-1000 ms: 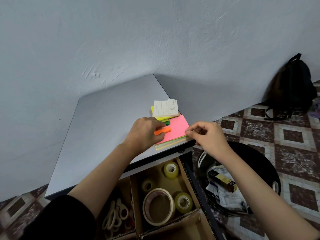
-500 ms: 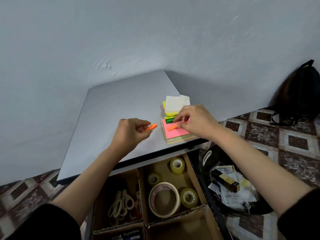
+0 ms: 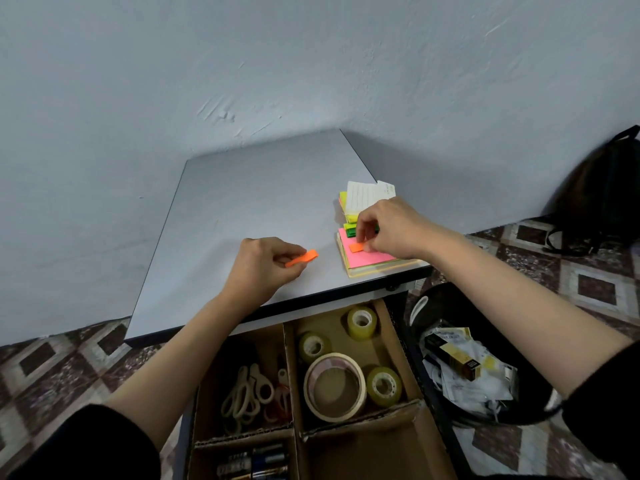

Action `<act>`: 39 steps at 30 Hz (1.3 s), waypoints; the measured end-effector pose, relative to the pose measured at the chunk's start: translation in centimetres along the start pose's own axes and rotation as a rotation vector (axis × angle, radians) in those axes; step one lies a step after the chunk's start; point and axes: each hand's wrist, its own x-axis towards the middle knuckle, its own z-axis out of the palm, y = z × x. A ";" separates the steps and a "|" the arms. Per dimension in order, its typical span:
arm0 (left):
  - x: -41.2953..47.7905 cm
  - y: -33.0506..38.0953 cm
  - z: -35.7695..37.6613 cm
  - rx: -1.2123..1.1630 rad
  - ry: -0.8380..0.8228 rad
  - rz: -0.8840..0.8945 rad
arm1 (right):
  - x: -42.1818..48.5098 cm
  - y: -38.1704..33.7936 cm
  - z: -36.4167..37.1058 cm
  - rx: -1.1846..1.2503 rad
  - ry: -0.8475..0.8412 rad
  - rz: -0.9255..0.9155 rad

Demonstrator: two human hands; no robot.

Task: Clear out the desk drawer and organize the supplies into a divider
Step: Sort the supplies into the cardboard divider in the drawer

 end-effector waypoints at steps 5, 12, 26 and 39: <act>0.0 -0.4 0.2 0.066 -0.025 0.041 | 0.1 -0.2 0.0 0.036 -0.001 0.045; -0.2 -1.3 0.8 0.140 -0.025 0.122 | 0.2 -0.2 0.2 0.063 0.007 0.109; -0.3 0.1 0.7 0.263 -0.054 -0.065 | -1.9 -1.1 0.0 0.116 0.124 0.076; -0.5 1.1 0.3 0.367 -0.092 -0.159 | -7.0 -3.9 2.1 0.516 -0.021 0.217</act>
